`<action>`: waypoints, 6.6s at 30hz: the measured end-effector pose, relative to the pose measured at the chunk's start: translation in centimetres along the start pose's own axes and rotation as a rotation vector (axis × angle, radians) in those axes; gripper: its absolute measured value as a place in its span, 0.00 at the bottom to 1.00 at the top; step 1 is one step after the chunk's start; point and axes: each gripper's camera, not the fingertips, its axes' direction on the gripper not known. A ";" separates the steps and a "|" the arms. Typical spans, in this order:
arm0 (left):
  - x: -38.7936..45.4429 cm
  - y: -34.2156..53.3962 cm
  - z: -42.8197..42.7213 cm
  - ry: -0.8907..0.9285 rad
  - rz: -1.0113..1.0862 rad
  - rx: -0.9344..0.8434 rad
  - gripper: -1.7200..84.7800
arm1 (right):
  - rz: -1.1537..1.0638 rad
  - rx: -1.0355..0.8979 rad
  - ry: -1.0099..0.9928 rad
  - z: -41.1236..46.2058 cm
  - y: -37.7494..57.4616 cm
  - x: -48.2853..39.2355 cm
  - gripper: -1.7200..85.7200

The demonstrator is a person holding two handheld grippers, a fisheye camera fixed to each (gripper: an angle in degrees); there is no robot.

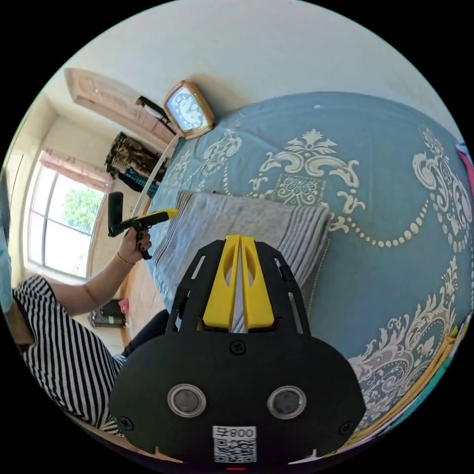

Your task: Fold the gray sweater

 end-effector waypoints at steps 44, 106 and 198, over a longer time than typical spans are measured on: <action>-26.7 25.9 6.5 0.265 -0.670 0.326 0.15 | -0.318 -0.395 0.271 51.0 -2.8 -7.1 0.15; 7.6 22.8 42.1 -0.276 0.778 -0.151 0.10 | 0.275 0.065 -0.339 -8.9 5.8 11.9 0.06; -30.9 1.5 20.6 0.713 -0.329 -0.275 0.17 | 0.498 -0.135 -0.513 -21.4 33.0 11.1 0.14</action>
